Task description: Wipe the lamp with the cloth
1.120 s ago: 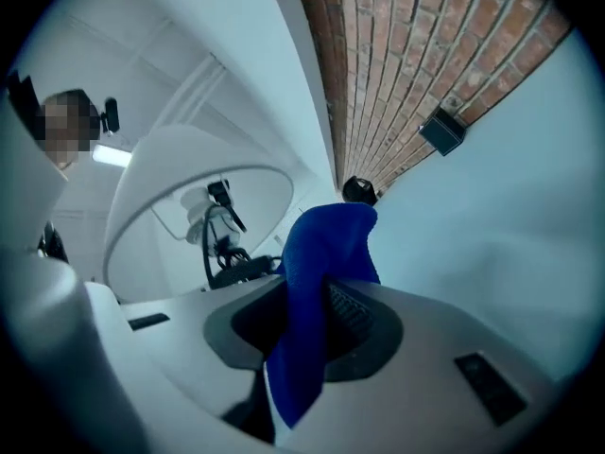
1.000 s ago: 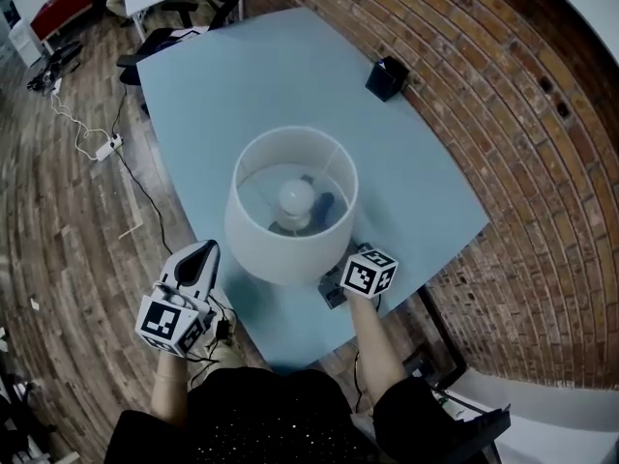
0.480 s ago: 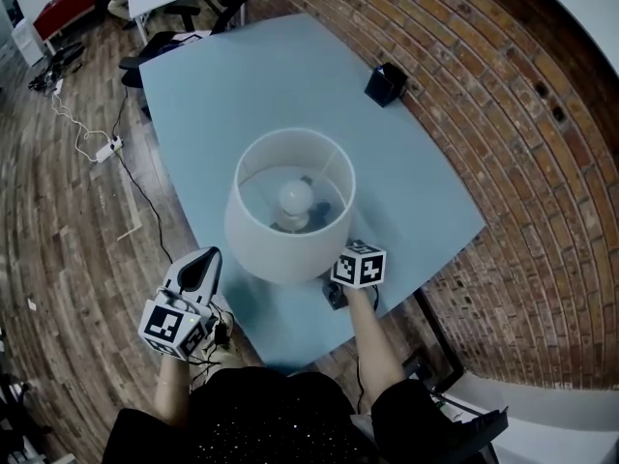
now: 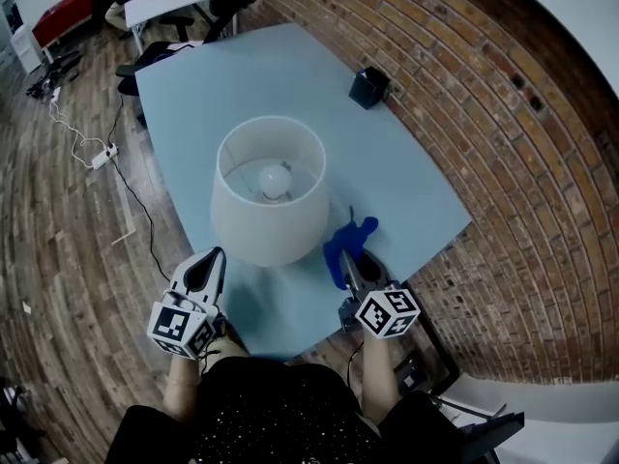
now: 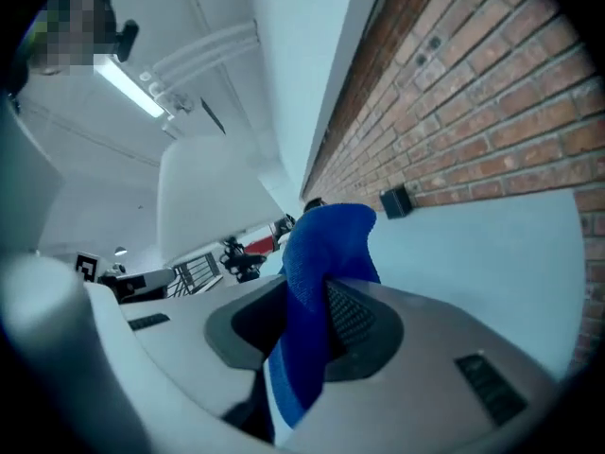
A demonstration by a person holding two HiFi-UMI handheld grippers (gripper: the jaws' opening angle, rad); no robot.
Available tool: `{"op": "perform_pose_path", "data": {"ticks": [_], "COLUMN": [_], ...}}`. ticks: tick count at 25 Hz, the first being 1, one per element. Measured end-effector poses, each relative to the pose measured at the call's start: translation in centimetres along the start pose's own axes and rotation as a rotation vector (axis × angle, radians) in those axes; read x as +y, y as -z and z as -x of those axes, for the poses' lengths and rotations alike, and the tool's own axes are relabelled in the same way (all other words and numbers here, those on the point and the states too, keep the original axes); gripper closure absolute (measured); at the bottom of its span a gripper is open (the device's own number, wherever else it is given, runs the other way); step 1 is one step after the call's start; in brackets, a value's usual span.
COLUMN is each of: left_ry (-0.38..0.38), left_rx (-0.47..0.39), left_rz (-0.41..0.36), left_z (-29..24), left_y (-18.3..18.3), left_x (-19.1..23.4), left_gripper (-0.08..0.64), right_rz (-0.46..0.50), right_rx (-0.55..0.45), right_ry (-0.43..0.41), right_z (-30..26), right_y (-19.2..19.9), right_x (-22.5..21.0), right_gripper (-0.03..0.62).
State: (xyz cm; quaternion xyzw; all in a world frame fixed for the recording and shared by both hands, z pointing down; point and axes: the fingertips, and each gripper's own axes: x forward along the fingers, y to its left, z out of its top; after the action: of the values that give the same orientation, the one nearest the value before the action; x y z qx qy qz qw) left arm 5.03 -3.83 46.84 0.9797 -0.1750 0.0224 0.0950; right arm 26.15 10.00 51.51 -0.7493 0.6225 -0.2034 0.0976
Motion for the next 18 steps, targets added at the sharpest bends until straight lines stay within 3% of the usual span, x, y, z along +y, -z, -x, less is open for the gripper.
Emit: {"op": "perform_pose_path", "data": {"ticks": [4, 10, 18], "left_ry": [0.019, 0.011, 0.025], "left_rx": [0.002, 0.016, 0.011], "left_rz": [-0.005, -0.023, -0.031], "left_z": [0.7, 1.3, 1.5], "left_y": [0.3, 1.1, 1.5], "left_x": [-1.8, -2.9, -4.5], "left_gripper": [0.552, 0.551, 0.551], "right_rz": [0.109, 0.271, 0.287], "right_rx": [-0.138, -0.136, -0.122], "right_ry": [0.009, 0.073, 0.049], "right_z": [3.3, 4.3, 4.9], "right_y": [-1.8, -1.2, -0.4], "right_x": [4.1, 6.2, 7.1], "right_gripper": [0.5, 0.502, 0.503]}}
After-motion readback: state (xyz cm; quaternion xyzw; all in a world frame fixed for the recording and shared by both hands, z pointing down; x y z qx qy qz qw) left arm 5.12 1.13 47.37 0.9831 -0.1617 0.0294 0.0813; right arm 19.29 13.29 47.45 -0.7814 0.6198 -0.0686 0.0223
